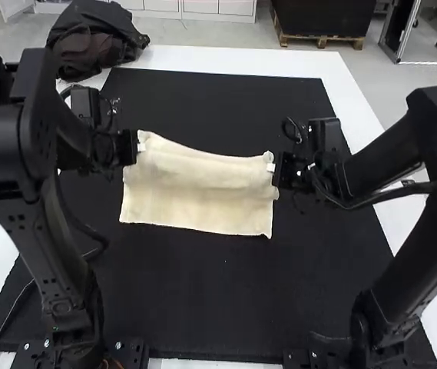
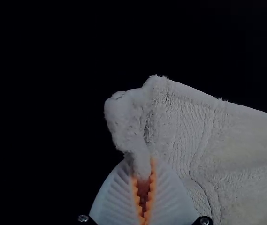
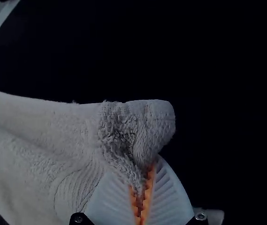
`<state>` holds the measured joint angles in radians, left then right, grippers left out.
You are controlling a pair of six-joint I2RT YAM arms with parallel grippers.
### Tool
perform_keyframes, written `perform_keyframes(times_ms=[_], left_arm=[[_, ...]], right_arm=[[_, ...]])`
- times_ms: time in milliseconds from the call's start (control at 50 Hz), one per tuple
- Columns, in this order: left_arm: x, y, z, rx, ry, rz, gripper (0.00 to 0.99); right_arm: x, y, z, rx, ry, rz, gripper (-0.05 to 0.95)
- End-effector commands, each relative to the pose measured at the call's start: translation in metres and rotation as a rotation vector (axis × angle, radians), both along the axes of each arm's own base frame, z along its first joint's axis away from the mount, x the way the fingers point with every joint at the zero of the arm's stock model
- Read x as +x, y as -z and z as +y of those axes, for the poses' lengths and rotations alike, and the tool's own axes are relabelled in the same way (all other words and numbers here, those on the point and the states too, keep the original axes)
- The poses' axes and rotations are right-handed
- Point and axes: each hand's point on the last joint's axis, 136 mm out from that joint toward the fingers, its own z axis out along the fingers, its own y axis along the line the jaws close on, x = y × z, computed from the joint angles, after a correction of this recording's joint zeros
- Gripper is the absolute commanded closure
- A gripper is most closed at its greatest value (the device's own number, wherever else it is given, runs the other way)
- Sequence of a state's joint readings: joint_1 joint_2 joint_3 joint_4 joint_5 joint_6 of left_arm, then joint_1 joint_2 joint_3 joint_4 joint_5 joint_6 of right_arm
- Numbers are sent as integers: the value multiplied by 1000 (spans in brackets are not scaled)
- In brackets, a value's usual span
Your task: Fold the towel.
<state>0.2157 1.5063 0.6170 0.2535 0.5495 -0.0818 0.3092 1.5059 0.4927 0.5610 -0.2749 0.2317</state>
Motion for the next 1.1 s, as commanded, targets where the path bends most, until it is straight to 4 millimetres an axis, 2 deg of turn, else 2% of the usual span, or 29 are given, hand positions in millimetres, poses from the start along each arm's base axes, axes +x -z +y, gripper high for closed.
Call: perform_keyframes(times_ms=[0,180,400,580,800,1080], left_arm=[[-7,4,2,46,-5,-5,967],[-20,20,2,54,-4,28,967],[-30,34,2,78,7,51,967],[-35,40,10,101,-5,60,967],[-41,47,27,142,-36,63,967],[-44,53,30,171,-54,48,967]], right_arm=[[-8,0,3,-15,4,-7,908],[-19,13,-1,-29,9,21,908],[-22,18,-8,-38,21,28,908],[-21,17,-11,-40,34,24,908],[-30,28,-15,-52,35,51,908],[-36,38,-20,-79,43,63,908]])
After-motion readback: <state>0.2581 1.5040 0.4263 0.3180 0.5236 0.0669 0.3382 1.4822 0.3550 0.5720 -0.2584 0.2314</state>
